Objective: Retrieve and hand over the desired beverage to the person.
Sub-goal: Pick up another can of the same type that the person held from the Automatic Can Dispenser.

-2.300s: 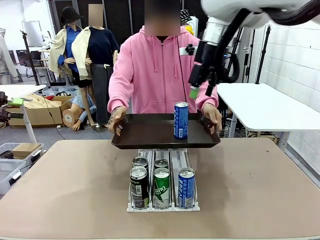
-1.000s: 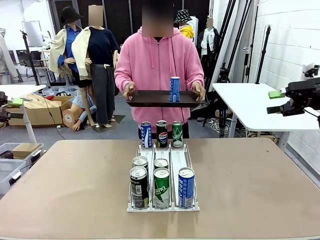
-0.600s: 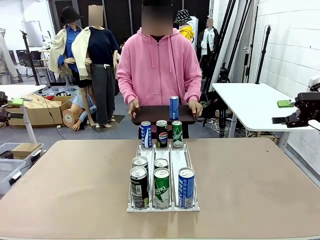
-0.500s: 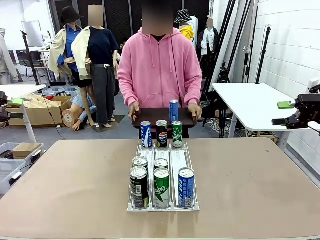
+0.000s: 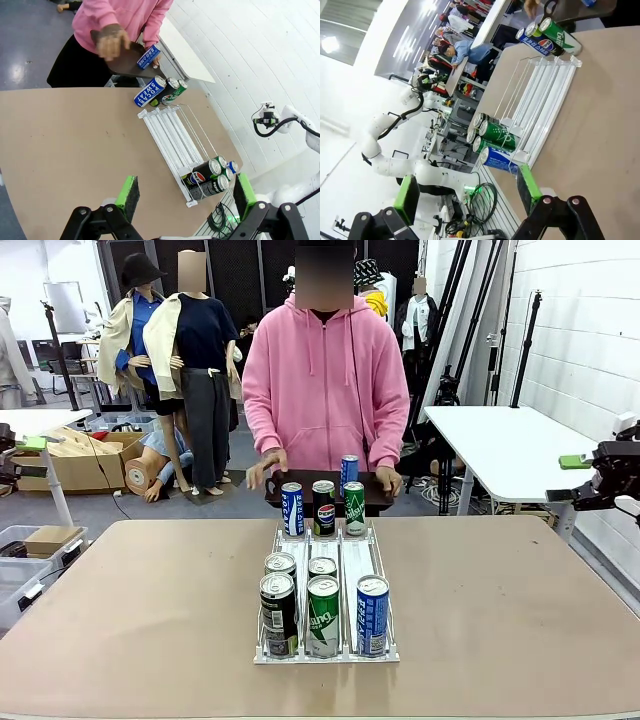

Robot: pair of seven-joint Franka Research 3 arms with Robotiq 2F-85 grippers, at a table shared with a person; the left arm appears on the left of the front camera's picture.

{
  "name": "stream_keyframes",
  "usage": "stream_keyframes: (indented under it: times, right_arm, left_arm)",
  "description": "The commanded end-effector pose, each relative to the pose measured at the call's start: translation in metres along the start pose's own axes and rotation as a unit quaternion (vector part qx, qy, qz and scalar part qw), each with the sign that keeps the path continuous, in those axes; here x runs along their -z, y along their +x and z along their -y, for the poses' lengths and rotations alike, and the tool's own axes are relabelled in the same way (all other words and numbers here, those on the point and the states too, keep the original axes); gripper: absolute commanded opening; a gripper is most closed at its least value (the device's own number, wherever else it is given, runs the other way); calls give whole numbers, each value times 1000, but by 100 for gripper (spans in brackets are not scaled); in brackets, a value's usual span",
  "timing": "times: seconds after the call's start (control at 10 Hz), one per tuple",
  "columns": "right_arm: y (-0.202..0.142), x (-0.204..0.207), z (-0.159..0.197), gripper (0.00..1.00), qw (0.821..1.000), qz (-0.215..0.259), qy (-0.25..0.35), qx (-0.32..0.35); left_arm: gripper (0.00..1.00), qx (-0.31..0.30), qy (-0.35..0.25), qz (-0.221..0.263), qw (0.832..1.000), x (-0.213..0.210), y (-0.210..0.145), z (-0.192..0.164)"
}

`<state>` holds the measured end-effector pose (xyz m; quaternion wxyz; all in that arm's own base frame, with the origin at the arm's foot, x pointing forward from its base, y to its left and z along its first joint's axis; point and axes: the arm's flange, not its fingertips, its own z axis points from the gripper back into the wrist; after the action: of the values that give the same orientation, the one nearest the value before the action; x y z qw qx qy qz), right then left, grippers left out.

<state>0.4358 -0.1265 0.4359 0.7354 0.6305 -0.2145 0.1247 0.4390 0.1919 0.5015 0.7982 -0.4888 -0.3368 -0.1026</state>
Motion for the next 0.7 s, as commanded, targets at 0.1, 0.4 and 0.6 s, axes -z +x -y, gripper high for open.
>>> stream_keyframes:
  times: [0.1, 0.4, 0.6]
  right_arm:
    - [-1, 2, -2, 100, 1000, 3, -1, 5]
    - [-1, 2, -2, 100, 1000, 3, -1, 5]
    - [-1, 2, -2, 100, 1000, 3, -1, 5]
  left_arm:
    - [100, -3, -3, 4, 1000, -1, 1, 2]
    - [100, -3, -3, 4, 1000, -1, 1, 2]
    - [100, -3, -3, 4, 1000, -1, 1, 2]
